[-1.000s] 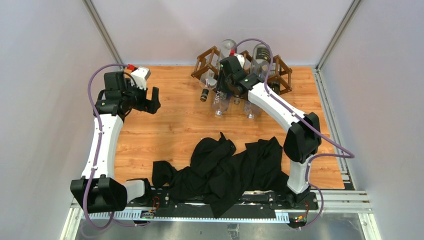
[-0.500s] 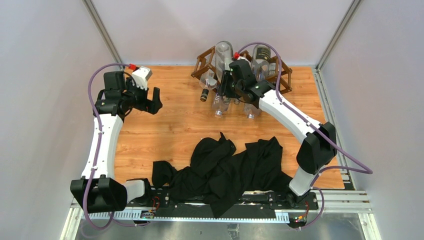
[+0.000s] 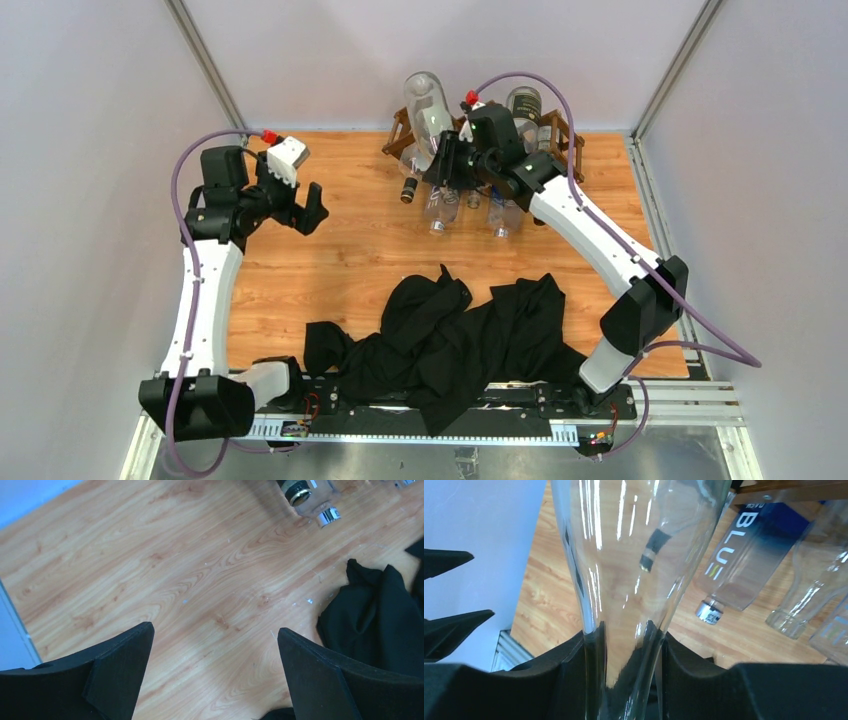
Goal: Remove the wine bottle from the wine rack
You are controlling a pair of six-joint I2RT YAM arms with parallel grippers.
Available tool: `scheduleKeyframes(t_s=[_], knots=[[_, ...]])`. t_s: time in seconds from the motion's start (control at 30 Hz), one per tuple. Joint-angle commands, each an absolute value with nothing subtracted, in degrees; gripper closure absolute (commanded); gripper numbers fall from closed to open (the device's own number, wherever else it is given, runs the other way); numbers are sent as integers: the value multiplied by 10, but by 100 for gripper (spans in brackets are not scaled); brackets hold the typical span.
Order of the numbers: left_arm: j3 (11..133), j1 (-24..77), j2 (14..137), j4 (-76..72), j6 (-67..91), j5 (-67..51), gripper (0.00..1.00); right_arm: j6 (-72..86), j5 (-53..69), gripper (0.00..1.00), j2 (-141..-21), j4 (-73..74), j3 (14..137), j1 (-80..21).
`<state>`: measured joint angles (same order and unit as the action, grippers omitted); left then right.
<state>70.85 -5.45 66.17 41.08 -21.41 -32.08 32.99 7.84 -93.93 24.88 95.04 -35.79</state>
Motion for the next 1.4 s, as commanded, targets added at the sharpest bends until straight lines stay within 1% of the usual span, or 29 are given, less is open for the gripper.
scheduleKeyframes(t_s=[0.0,0.17,0.37,0.5,0.77,0.9,1.17,1.27,1.37], knots=[[682,-56,619,406,-300,-351,0,294,119,100,-939,226,1054,-376],[631,-56,564,404,-397,-352,0,275,136,100,-979,283,1101,-407],[572,-56,485,387,-531,-388,0,256,166,100,-1020,336,1142,-436],[542,-50,439,382,-602,-421,0,246,162,100,-1030,360,1146,-463],[468,-34,368,364,-775,-437,0,233,171,100,-1022,380,1118,-498],[438,-24,355,365,-835,-449,0,231,194,100,-1019,383,1107,-514],[417,-7,364,359,-922,-461,0,203,221,100,-1014,407,1101,-550],[419,-6,373,348,-925,-459,0,203,236,100,-1017,409,1099,-558],[418,18,379,348,-930,-454,0,197,254,100,-1022,410,1104,-566]])
